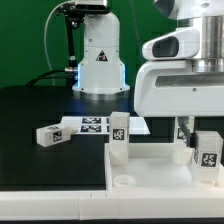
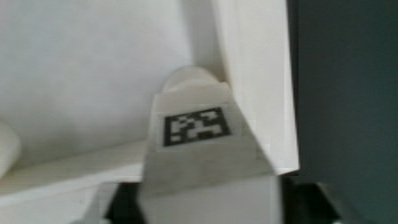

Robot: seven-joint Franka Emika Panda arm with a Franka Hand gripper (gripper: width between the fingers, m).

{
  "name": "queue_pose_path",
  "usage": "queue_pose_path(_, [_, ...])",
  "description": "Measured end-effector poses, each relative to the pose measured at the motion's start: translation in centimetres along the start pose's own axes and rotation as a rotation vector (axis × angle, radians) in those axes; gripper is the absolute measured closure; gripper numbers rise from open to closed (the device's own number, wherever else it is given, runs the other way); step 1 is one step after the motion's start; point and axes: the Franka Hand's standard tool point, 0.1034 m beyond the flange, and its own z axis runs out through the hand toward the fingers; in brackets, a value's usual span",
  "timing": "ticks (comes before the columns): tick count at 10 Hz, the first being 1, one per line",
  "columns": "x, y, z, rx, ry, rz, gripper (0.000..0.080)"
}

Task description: Assemble square table

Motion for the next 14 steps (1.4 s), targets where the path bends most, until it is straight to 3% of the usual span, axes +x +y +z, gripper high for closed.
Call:
queue_pose_path(1, [0.1, 0.2, 0.0, -0.003, 0.001, 0.031, 0.0511])
queue_pose_path(4, [-0.1, 0.7, 0.1, -0.003, 0.031, 0.486, 0.0511])
queue_pose_path(5, [-0.1, 1.0, 0.1, 0.012, 0.019, 0.717, 0.0511])
queue_pose_path(7, [-0.3, 1.3, 0.2, 0.071, -0.031, 1.048, 0.0511])
queue_pose_path(8, [-0.3, 1.3, 0.2, 0.074, -0.041, 1.118, 0.0511])
queue_pose_path(10, [-0.5, 1.1, 0.2, 0.06, -0.035, 1.008, 0.0511])
queue_pose_path(11, [-0.7, 0.5, 0.4, 0.04, -0.023, 0.824, 0.0404])
queue_pose_path(12, [-0.9, 0.3, 0.7, 0.041, -0.025, 0.67, 0.0257])
queue_pose_path(13, [-1.0, 0.4, 0.8, 0.043, -0.031, 0.449, 0.0257])
queue_pose_path(14, [-1.0, 0.5, 0.8, 0.042, -0.03, 0.435, 0.0168])
